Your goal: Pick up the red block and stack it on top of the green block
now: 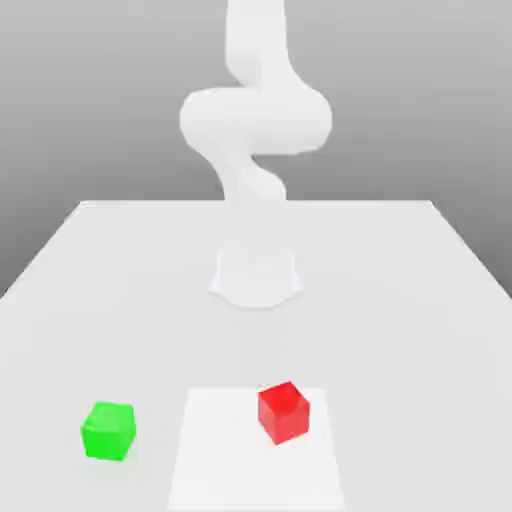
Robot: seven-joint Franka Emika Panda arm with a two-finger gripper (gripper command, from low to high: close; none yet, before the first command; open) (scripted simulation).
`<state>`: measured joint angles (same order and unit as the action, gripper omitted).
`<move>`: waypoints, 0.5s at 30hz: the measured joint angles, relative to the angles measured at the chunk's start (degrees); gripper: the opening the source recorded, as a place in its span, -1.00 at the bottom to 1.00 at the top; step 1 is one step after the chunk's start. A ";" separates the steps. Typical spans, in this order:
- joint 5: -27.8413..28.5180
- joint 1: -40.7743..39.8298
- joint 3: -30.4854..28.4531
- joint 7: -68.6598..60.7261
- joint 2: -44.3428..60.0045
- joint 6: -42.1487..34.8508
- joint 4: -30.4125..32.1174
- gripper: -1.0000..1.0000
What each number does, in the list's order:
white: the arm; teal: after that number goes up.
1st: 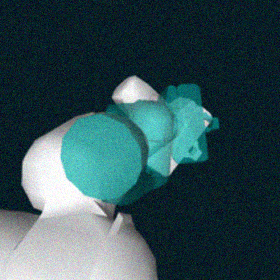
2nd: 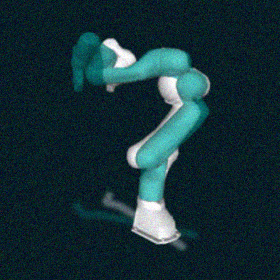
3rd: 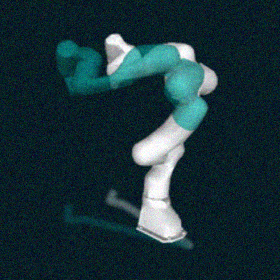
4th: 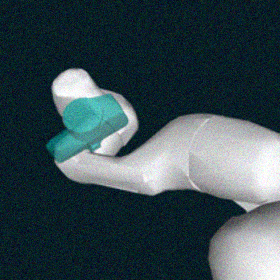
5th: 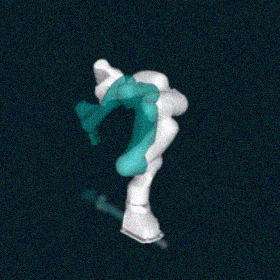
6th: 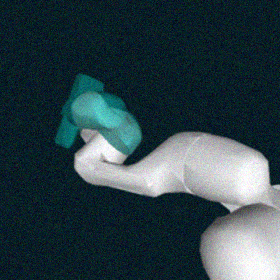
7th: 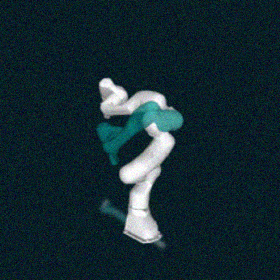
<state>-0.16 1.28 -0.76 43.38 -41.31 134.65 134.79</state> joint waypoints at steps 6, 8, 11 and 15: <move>-0.55 3.32 -1.78 -6.98 12.95 8.03 8.15 0.00; -0.72 4.30 -2.21 -9.25 17.19 10.65 10.80 0.00; -0.94 5.62 -2.66 -12.68 23.69 14.66 14.85 0.00; -0.94 6.88 -2.77 -17.02 32.26 19.98 20.22 0.00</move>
<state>-1.10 8.16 -3.52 26.36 -9.05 154.63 155.01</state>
